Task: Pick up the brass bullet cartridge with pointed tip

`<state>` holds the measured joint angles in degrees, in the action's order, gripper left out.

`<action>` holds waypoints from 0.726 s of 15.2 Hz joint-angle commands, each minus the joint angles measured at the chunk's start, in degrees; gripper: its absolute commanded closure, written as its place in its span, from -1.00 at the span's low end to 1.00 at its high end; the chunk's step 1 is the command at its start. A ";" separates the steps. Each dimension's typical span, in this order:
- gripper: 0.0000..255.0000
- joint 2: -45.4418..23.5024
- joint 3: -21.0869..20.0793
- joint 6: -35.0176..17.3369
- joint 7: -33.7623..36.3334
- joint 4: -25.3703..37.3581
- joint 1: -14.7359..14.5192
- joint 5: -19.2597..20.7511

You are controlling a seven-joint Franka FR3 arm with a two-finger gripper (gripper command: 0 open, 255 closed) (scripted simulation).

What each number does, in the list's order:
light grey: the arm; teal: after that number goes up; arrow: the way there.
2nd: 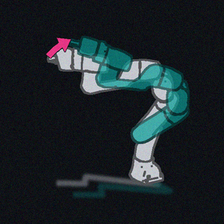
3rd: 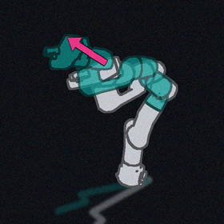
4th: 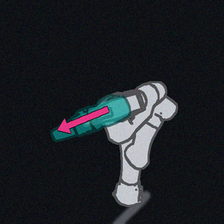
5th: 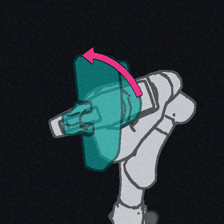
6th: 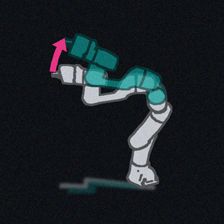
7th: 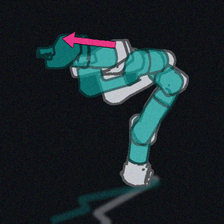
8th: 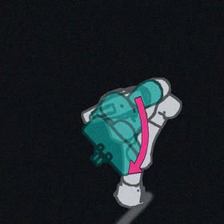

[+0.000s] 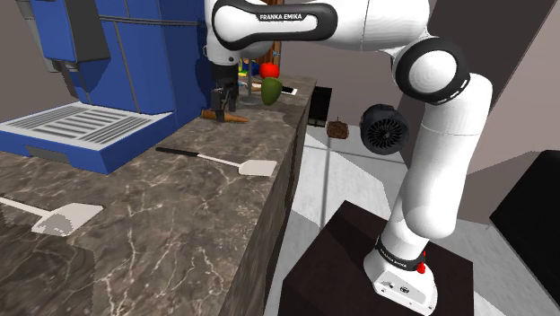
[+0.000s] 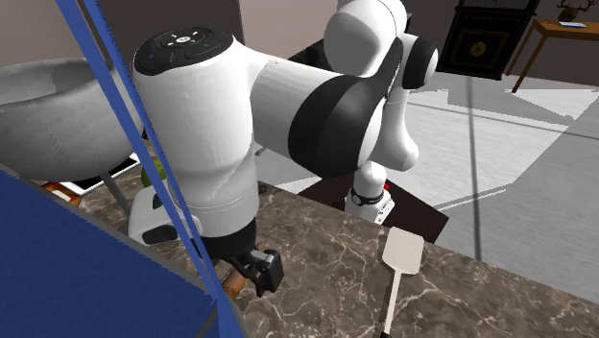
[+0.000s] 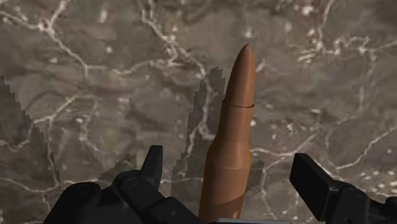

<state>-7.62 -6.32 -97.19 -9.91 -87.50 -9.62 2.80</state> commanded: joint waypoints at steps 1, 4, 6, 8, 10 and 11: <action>-1.00 0.37 0.02 -0.75 -0.04 -1.10 0.04 -0.04; 1.00 0.28 0.03 -0.71 -0.06 -0.97 0.05 -0.03; 1.00 0.26 0.02 -0.71 -0.05 -0.96 0.04 -0.03; 1.00 0.26 0.02 -0.70 -0.04 -0.95 0.04 -0.03; 1.00 0.26 0.02 -0.70 -0.05 -0.95 0.04 -0.03; 1.00 0.36 0.02 -0.74 -0.04 -1.09 0.04 -0.04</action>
<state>-7.29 -6.30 -97.91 -9.95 -88.52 -9.58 2.76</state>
